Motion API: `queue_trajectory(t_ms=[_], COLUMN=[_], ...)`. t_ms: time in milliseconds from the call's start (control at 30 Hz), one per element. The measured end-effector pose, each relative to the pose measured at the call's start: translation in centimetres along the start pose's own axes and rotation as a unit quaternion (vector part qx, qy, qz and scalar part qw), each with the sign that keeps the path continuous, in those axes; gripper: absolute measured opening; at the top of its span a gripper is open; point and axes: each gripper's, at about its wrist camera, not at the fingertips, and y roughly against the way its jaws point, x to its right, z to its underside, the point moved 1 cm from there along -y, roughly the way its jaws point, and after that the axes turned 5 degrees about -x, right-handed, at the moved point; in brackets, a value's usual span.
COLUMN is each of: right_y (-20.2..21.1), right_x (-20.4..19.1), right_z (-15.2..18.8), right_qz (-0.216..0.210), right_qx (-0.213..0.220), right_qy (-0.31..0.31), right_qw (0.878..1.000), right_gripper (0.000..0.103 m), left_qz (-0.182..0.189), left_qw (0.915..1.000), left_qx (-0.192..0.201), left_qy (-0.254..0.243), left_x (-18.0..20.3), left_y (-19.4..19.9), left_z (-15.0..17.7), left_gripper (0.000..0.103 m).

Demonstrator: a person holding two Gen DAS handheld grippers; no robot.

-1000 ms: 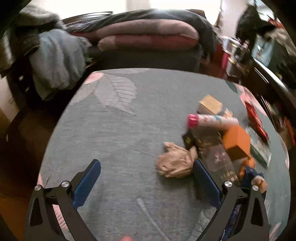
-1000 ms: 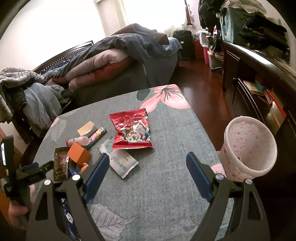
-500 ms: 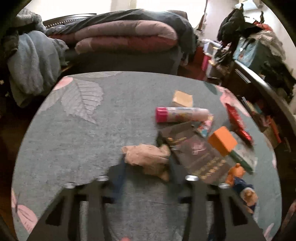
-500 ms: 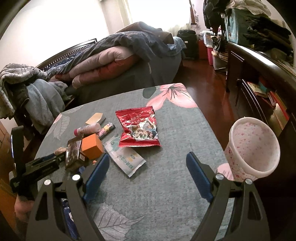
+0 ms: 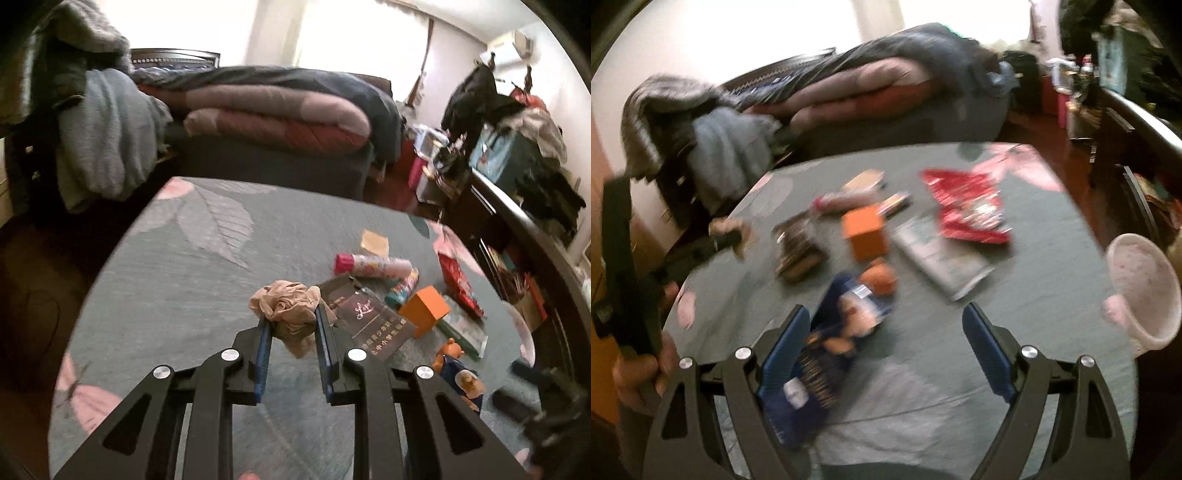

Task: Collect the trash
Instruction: 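Grasp the beige crumpled tissue with the left tool, then grasp the blue snack bag with the right tool while the left tool holds the tissue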

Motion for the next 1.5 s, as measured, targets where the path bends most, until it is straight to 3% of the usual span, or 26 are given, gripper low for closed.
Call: queue_trajectory(t_ms=[100, 200, 267, 333, 367, 700, 1000, 1200, 1233, 1267, 1333, 1433, 1500], right_y=[-1.3, -2.4, -2.8, -3.1, -2.8, 1.6, 5.4, 6.2, 5.8, 5.1, 3.7, 1.8, 0.4], right_x=[-1.5, -3.1, -3.8, -4.2, -4.3, -1.9, 3.0, 5.7, 5.6, 5.5, 5.1, 3.8, 2.6], right_z=[0.5, 0.7, 0.8, 0.9, 1.0, 0.4, 0.5, 0.9, 1.0, 1.2, 1.5, 1.3, 1.1], right_qz=[-0.01, -0.016, -0.014, -0.014, -0.012, 0.009, 0.038, 0.043, 0.04, 0.034, 0.018, -0.02, -0.021], right_qx=[-0.02, -0.032, -0.038, -0.042, -0.037, 0.021, 0.062, 0.06, 0.054, 0.044, 0.028, 0.011, 0.002], right_qy=[0.008, 0.022, 0.033, 0.041, 0.044, 0.029, -0.012, -0.026, -0.026, -0.027, -0.036, -0.039, -0.031], right_qw=[1.0, 0.999, 0.999, 0.998, 0.998, 0.999, 0.997, 0.997, 0.997, 0.998, 0.999, 0.999, 0.999], right_gripper=[0.081, 0.061, 0.041, 0.007, 0.006, 0.006, 0.006, 0.01, 0.017, 0.04, 0.071, 0.071, 0.071], left_qz=[-0.003, -0.005, -0.007, -0.003, 0.0, 0.036, 0.065, 0.079, 0.081, 0.082, 0.079, 0.068, 0.059], left_qw=[0.9999, 0.9999, 0.9999, 0.9999, 1.0, 0.9984, 0.9938, 0.9895, 0.9892, 0.989, 0.9895, 0.9914, 0.9929], left_qx=[0.008, 0.01, 0.009, 0.009, 0.009, 0.012, 0.017, 0.019, 0.021, 0.023, 0.027, 0.026, 0.025], left_qy=[0.007, 0.009, 0.008, 0.005, 0.002, -0.042, -0.089, -0.12, -0.121, -0.121, -0.118, -0.108, -0.1], left_x=[-0.9, -1.2, -1.1, -0.9, -0.7, 3.7, 9.7, 13.6, 13.9, 14.0, 13.8, 12.8, 11.9], left_y=[1.3, 2.1, 2.4, 2.7, 2.9, 3.6, 3.9, 3.8, 3.9, 4.1, 4.5, 4.8, 5.0], left_z=[0.1, 0.4, 0.6, 0.8, 0.8, 0.6, 0.1, -0.2, -0.2, -0.3, -0.4, -0.5, -0.4], left_gripper=[0.023, 0.023, 0.023, 0.023, 0.023, 0.024, 0.025, 0.025, 0.025, 0.025, 0.026, 0.026, 0.026])
